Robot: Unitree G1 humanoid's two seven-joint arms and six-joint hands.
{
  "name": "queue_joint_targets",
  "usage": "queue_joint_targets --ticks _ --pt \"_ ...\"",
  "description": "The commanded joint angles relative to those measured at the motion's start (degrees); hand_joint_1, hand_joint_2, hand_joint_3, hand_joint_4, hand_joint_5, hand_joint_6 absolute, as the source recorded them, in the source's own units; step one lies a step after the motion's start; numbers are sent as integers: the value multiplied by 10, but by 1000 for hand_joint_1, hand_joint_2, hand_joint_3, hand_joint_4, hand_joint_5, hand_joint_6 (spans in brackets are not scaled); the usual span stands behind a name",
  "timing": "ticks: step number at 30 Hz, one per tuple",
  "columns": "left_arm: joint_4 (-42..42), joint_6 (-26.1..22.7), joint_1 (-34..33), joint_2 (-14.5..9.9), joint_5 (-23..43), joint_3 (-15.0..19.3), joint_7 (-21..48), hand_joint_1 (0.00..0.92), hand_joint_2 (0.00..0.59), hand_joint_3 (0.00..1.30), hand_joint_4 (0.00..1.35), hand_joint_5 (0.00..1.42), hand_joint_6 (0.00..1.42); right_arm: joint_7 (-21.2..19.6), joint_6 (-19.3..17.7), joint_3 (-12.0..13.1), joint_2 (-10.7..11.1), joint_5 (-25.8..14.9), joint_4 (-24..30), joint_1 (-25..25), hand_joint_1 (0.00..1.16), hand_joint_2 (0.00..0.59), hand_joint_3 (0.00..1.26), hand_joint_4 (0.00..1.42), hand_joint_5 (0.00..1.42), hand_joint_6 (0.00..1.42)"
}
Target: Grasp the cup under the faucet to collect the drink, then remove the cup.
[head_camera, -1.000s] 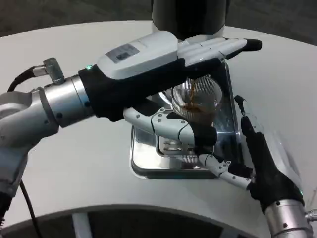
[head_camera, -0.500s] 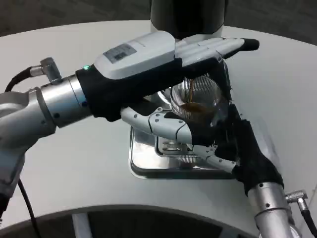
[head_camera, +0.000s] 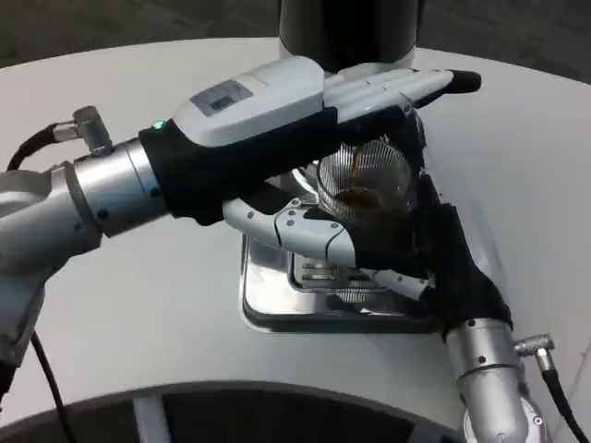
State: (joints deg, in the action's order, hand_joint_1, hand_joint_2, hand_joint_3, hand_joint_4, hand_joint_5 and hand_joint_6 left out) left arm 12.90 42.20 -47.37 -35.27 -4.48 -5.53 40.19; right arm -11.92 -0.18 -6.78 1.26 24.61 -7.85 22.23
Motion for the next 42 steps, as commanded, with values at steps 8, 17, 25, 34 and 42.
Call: queue_joint_targets --ticks 8,17,25,34,42 --pt "4 8 16 -12 6 4 -3 0 112 0 0 35 14 -26 -15 -7 -9 -9 -39 20 729 212 0 0 0 75" --pt "13 53 40 27 72 73 -75 0 146 0 0 0 0 -28 -17 -10 -11 -12 -46 21 752 208 0 27 26 114" --pt "5 61 60 24 67 98 -104 0 165 0 0 11 1 -32 -23 -6 -18 -31 -73 32 771 206 0 82 79 172" --pt "-7 54 82 13 69 110 -108 0 168 0 0 19 5 -38 -49 3 -26 -63 -125 51 891 201 165 378 387 530" --pt "-11 50 91 11 66 114 -108 0 170 0 0 21 6 -74 -77 6 -37 -61 -142 51 1019 199 452 693 713 905"
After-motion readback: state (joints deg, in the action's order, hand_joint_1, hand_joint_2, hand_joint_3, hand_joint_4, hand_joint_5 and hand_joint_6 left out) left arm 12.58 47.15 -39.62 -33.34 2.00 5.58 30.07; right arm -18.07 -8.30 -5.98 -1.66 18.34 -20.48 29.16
